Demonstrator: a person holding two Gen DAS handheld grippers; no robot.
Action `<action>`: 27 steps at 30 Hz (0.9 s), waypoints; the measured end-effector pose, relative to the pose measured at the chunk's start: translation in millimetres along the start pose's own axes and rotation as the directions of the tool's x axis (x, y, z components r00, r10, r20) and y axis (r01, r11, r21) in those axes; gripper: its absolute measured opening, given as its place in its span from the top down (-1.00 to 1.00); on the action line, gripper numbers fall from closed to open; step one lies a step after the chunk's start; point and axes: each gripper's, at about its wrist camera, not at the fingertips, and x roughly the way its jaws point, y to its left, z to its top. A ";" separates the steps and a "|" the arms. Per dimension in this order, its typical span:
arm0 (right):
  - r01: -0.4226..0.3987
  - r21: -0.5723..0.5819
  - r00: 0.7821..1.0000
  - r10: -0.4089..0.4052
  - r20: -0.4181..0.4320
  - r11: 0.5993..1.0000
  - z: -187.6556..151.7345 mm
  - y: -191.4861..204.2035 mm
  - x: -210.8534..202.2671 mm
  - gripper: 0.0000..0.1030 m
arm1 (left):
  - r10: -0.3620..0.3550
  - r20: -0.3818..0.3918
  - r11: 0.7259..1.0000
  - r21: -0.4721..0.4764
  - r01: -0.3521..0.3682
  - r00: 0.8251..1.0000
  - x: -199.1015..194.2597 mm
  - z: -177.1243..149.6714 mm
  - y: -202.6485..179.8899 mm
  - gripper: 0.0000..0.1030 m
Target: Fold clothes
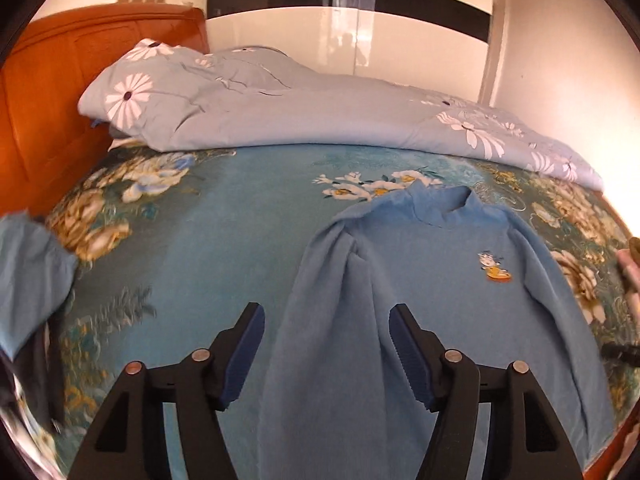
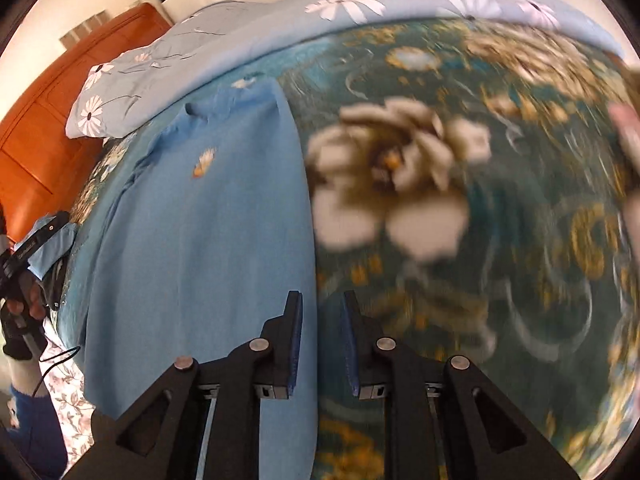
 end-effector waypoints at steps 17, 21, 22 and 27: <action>0.383 -0.084 0.908 -0.358 0.217 0.920 0.8 19.0 -39.1 0.93 | -0.038 -0.062 0.988 -0.153 0.029 0.997 -35.0 -45.8 22.0 -0.38; 0.533 0.015 0.814 -0.518 0.262 0.846 33.1 -21.2 -51.8 0.93 | -0.029 -0.098 0.987 -0.163 0.013 0.995 -26.6 -52.6 23.0 -0.38; 0.540 0.043 0.806 -0.531 0.264 0.841 39.8 -30.8 -53.1 0.93 | -0.026 -0.109 0.987 -0.160 0.009 0.994 -23.7 -54.5 23.2 -0.38; 0.572 0.127 0.775 -0.585 0.239 0.810 68.0 -61.4 -42.2 0.92 | -0.009 -0.167 0.987 -0.159 -0.018 0.986 -6.7 -62.6 27.1 -0.38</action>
